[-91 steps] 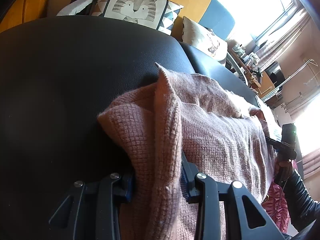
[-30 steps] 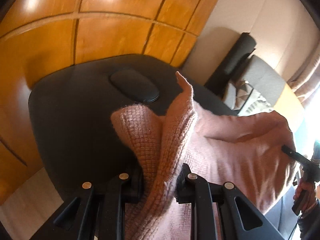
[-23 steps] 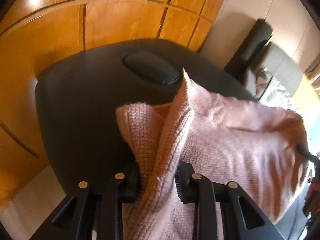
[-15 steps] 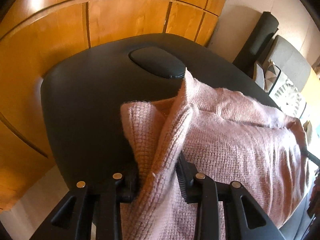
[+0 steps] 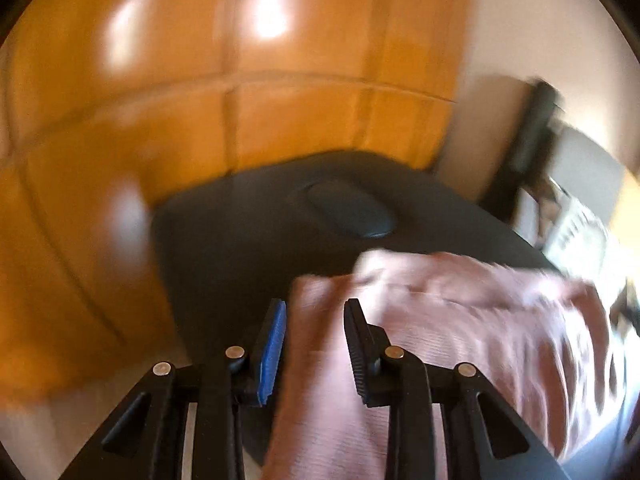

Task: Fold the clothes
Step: 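Lower the sweater onto the table and open both grippers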

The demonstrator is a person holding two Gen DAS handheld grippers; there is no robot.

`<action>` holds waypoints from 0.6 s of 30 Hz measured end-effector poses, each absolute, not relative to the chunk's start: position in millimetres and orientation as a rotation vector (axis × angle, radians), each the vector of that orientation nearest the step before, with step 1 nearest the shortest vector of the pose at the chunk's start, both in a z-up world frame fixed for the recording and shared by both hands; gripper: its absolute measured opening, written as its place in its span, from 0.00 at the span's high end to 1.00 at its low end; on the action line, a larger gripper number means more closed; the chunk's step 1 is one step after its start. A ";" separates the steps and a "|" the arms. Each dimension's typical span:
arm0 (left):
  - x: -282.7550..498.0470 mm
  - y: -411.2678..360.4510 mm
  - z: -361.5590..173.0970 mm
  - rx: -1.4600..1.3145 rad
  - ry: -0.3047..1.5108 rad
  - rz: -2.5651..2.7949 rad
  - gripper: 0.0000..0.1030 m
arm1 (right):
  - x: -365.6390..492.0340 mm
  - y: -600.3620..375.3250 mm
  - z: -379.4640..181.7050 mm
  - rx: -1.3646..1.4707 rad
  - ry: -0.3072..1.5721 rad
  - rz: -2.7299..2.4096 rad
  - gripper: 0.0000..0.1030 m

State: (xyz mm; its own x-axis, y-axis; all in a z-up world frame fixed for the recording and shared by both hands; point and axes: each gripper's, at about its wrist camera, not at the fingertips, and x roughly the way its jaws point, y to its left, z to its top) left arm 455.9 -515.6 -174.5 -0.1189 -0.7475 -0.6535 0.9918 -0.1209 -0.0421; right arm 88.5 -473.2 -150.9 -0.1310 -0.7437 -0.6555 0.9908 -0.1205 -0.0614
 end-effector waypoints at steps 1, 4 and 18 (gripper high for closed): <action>442.8 -512.0 -171.5 0.602 0.511 -1.670 0.70 | 90.5 -477.6 -156.9 0.572 0.606 -1.612 0.32; 417.6 -525.2 -182.1 0.689 0.510 -1.747 0.70 | 84.5 -489.0 -174.5 0.642 0.649 -1.569 0.32; 441.4 -536.2 -237.8 0.794 0.637 -1.702 0.66 | 64.0 -495.1 -221.8 0.721 0.720 -1.604 0.21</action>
State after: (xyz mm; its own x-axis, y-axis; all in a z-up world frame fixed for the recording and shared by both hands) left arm 441.4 -536.2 -237.8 -0.1765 -0.6059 -0.7757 0.9664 -0.2563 -0.0197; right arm 64.0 -495.1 -221.8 -0.1329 -0.6084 -0.7824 0.9890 -0.1332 -0.0644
